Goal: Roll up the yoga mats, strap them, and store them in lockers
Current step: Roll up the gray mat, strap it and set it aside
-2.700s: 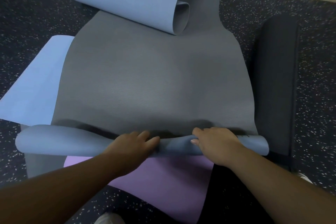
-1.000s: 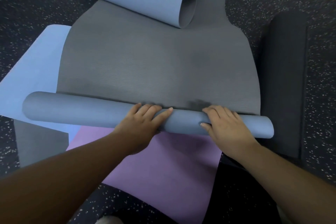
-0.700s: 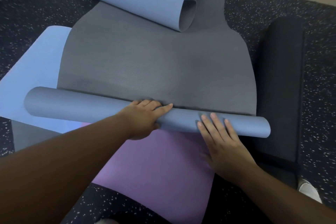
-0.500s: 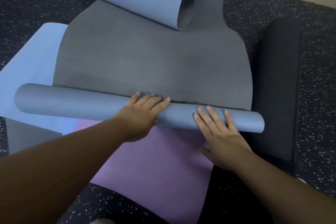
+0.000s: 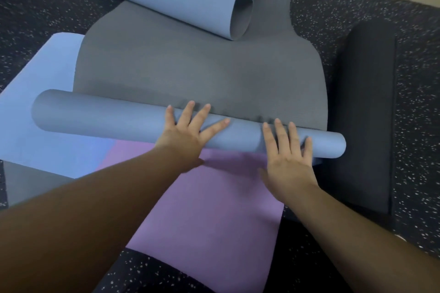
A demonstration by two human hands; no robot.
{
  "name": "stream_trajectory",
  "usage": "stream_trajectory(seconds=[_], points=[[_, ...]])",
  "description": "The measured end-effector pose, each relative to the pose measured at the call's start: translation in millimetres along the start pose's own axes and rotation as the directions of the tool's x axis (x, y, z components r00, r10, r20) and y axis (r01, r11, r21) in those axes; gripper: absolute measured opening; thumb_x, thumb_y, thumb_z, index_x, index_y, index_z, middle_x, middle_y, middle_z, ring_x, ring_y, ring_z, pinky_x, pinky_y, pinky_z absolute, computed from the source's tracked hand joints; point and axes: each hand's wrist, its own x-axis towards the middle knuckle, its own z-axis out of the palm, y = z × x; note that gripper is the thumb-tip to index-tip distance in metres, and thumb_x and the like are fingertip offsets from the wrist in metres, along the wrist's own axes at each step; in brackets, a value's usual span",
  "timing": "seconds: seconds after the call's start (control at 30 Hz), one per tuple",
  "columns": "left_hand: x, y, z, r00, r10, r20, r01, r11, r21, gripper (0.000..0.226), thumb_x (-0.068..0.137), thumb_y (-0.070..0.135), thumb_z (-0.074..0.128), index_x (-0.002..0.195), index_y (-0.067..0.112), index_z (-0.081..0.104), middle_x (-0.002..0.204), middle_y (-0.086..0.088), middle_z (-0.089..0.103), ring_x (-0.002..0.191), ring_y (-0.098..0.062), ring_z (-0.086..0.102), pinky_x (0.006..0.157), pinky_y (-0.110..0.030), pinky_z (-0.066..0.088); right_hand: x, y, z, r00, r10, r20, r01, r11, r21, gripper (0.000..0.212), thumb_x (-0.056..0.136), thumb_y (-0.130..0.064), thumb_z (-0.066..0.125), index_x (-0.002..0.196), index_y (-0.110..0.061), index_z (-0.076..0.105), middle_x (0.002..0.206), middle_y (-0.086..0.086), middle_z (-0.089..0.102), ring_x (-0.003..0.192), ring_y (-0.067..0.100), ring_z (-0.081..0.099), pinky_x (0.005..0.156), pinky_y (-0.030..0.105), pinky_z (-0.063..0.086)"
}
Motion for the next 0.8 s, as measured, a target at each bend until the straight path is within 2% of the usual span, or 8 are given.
stream_trajectory(seconds=[0.1,0.23,0.33,0.4,0.5,0.57,0.7,0.8], points=[[11.1,-3.2,-12.3,0.997,-0.064,-0.038,0.064,0.998,0.007,0.108,0.092,0.05,0.054,0.119,0.043,-0.049,0.154,-0.015,0.006,0.14,-0.038,0.015,0.111,-0.064,0.017,0.2,-1.2,7.2,0.994,-0.012,-0.106,0.013,1.0,0.007,0.117,0.051,-0.036,0.089,0.146,-0.007,0.027,0.143,0.023,0.043,0.13,0.047,0.041,0.093,0.068,0.037],[13.8,-10.4,-9.4,0.987,0.006,-0.159,0.005,0.998,0.07,0.098,0.094,0.022,0.049,0.131,0.039,-0.041,0.128,-0.011,0.037,0.111,-0.03,0.044,0.1,-0.051,0.036,3.7,1.0,5.7,0.975,-0.045,-0.216,0.051,0.998,0.022,0.11,0.049,-0.035,0.091,0.14,-0.006,0.037,0.138,0.024,0.048,0.126,0.048,0.045,0.091,0.069,0.037],[4.8,-20.8,-8.6,0.964,0.123,-0.235,-0.106,0.991,0.082,0.097,0.095,0.027,0.045,0.122,0.038,-0.048,0.117,-0.009,0.041,0.101,-0.027,0.049,0.085,-0.038,0.042,1.2,5.1,-2.1,0.948,-0.109,-0.299,0.121,0.992,0.023,0.101,0.057,-0.03,0.086,0.14,-0.01,0.033,0.139,0.023,0.046,0.129,0.044,0.042,0.098,0.066,0.034],[-5.7,-29.4,-7.1,0.95,0.137,-0.28,-0.138,0.99,0.017,0.104,0.091,0.028,0.052,0.132,0.04,-0.042,0.11,-0.01,0.045,0.095,-0.029,0.052,0.08,-0.039,0.045,-1.7,11.7,-7.2,0.923,-0.167,-0.348,0.183,0.983,0.014,0.093,0.061,-0.026,0.082,0.14,-0.012,0.034,0.138,0.021,0.047,0.129,0.039,0.039,0.101,0.064,0.032],[-24.5,-35.3,-2.7,0.891,0.134,-0.433,-0.193,0.977,-0.095,0.107,0.063,0.012,0.077,0.147,0.037,0.014,0.083,-0.015,0.052,0.065,-0.033,0.055,0.055,-0.04,0.049,-12.3,15.2,-14.0,0.906,-0.228,-0.355,0.244,0.97,0.0,0.088,0.064,-0.023,0.079,0.14,-0.015,0.037,0.137,0.018,0.048,0.126,0.034,0.037,0.103,0.061,0.033],[-37.2,-34.1,6.2,0.883,0.138,-0.449,-0.204,0.974,-0.102,0.104,0.055,0.008,0.079,0.143,0.034,0.029,0.078,-0.015,0.054,0.058,-0.033,0.054,0.048,-0.037,0.047,-22.8,13.6,-14.5,0.909,-0.262,-0.325,0.273,0.962,-0.013,0.089,0.063,-0.028,0.081,0.139,-0.016,0.037,0.135,0.017,0.05,0.123,0.033,0.04,0.101,0.058,0.037],[-68.7,-24.7,13.7,0.915,0.119,-0.385,-0.194,0.968,-0.162,0.104,0.052,0.01,0.08,0.141,0.037,0.033,0.079,-0.012,0.054,0.06,-0.033,0.056,0.04,-0.034,0.045,-41.7,13.2,-20.5,0.877,-0.376,-0.3,0.384,0.923,-0.033,0.088,0.06,-0.04,0.084,0.135,-0.019,0.042,0.129,0.015,0.056,0.111,0.033,0.051,0.088,0.05,0.043],[-91.1,-20.3,17.7,0.928,0.118,-0.352,-0.199,0.959,-0.202,0.108,0.052,0.012,0.081,0.143,0.039,0.03,0.08,-0.009,0.056,0.063,-0.033,0.057,0.039,-0.035,0.047,-50.5,15.6,-26.5,0.842,-0.427,-0.33,0.451,0.892,-0.002,0.081,0.063,-0.039,0.082,0.132,-0.021,0.043,0.123,0.013,0.059,0.105,0.03,0.047,0.084,0.045,0.038]])
